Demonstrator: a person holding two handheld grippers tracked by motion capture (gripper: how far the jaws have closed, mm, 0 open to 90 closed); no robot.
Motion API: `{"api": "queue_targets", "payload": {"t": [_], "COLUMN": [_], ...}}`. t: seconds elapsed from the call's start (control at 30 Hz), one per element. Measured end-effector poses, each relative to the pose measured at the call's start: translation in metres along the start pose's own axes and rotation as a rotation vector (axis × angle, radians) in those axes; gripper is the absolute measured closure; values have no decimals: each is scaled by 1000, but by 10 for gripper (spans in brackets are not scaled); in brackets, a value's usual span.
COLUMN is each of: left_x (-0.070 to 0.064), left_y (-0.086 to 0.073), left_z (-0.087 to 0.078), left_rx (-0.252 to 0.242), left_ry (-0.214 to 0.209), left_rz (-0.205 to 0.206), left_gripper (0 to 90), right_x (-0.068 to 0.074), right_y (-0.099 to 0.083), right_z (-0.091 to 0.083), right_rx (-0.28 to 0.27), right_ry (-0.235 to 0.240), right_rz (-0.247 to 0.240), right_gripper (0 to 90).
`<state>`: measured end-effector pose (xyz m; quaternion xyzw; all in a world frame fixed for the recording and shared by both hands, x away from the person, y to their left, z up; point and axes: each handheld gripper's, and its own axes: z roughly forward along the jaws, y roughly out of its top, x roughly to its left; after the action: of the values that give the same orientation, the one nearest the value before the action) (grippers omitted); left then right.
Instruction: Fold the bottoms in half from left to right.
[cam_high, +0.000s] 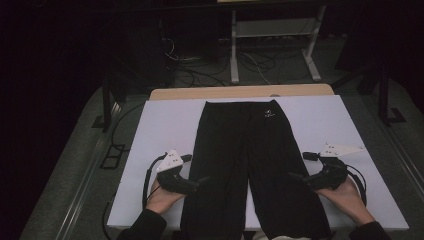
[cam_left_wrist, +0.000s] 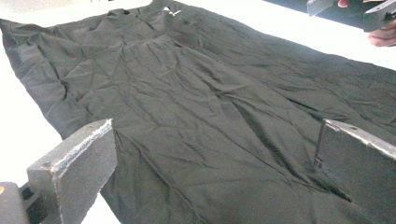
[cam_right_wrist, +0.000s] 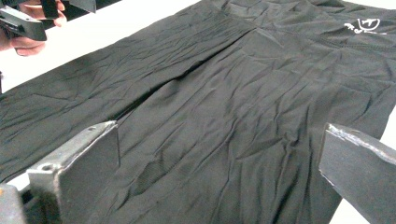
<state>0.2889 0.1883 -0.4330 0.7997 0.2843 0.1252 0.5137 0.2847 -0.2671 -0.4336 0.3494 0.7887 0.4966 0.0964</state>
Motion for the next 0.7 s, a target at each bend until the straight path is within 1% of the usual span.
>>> {"api": "queue_targets", "payload": {"t": [0.2,0.33,0.37,0.4,0.47,0.57,0.6,0.7], "left_x": [0,-1,-2,-2,-2,-2,-2,-2], "left_y": [0,-1,-1,-1,-1,-1,-1,-1], "left_z": [1,1,0,0,-1,-1,-2,-1], "left_rx": [10,14,10,10,5,3,0,1], "left_ry": [3,10,12,12,14,15,15,15], "left_rz": [3,1,1,1,-7,-10,-12,-12], "left_gripper": [0,0,0,0,0,0,0,0], "right_x": [2,4,8,8,11,12,13,13], "right_y": [5,8,11,11,17,22,27,33], "right_z": [0,1,3,3,5,7,8,10], "right_rx": [-8,0,20,20,29,33,40,46], "right_ry": [-13,-18,-42,-42,-44,-41,-39,-35], "right_rz": [-9,-13,-11,-11,-29,-31,-37,-42], "right_gripper": [0,0,0,0,0,0,0,0]}}
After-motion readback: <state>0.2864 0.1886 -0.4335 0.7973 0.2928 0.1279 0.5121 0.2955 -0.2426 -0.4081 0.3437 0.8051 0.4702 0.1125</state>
